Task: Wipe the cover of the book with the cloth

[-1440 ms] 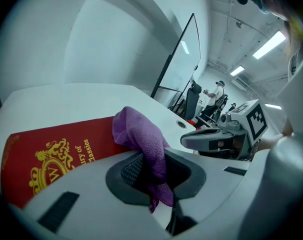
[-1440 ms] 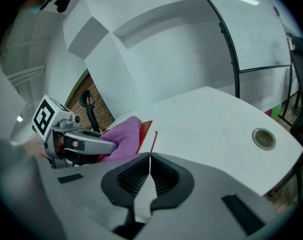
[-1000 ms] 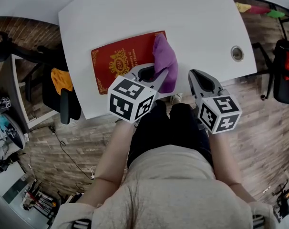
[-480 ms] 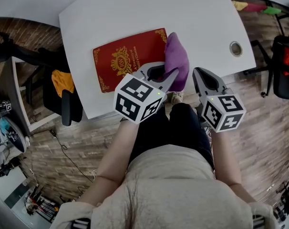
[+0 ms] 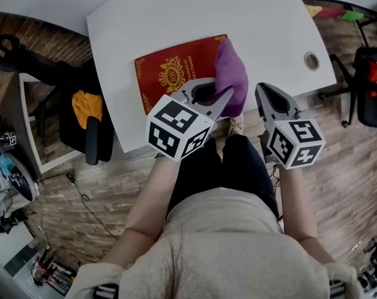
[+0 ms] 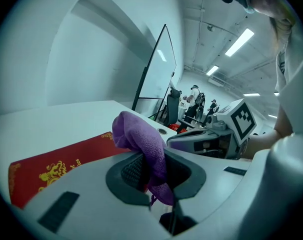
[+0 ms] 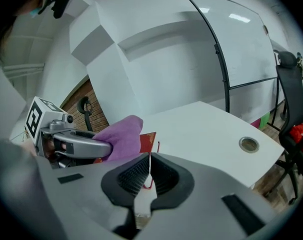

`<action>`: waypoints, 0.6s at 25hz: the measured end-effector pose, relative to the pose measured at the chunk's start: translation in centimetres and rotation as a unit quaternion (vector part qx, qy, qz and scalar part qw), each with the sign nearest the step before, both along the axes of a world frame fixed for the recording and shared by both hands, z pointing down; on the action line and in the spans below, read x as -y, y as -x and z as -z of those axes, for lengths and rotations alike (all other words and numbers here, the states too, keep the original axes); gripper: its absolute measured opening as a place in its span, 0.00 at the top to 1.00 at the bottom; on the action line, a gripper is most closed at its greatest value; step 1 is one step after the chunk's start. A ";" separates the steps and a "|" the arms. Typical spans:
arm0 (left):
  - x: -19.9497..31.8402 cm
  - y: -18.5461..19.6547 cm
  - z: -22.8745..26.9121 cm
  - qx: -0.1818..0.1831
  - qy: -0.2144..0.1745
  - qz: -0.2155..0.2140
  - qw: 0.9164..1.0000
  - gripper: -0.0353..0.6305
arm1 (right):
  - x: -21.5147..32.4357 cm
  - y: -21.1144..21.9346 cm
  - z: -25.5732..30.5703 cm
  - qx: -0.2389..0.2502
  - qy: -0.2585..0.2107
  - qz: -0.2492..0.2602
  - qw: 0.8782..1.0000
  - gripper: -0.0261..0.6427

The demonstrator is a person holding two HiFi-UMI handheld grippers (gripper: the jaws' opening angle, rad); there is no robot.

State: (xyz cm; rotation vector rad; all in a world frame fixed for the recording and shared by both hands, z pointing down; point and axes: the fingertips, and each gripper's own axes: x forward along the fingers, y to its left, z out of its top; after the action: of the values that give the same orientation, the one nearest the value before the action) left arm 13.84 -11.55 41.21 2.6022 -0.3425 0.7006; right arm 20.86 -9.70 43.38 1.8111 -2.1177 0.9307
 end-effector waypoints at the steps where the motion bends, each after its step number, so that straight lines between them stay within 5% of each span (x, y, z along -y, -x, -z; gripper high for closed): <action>1: 0.0 0.4 0.3 -0.004 -0.003 -0.001 1.000 0.85 | 0.0 0.3 0.3 -0.003 -0.004 0.000 1.000 0.93; 15: 2.0 7.3 6.0 -0.069 -0.077 0.033 0.994 0.85 | 2.4 4.8 6.9 -0.055 -0.088 0.006 0.995 0.93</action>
State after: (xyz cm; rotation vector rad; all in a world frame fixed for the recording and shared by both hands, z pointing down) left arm 6.55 -13.52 35.24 2.7523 -0.4539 0.4844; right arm 16.04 -12.06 36.47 1.8808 -2.1985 0.6431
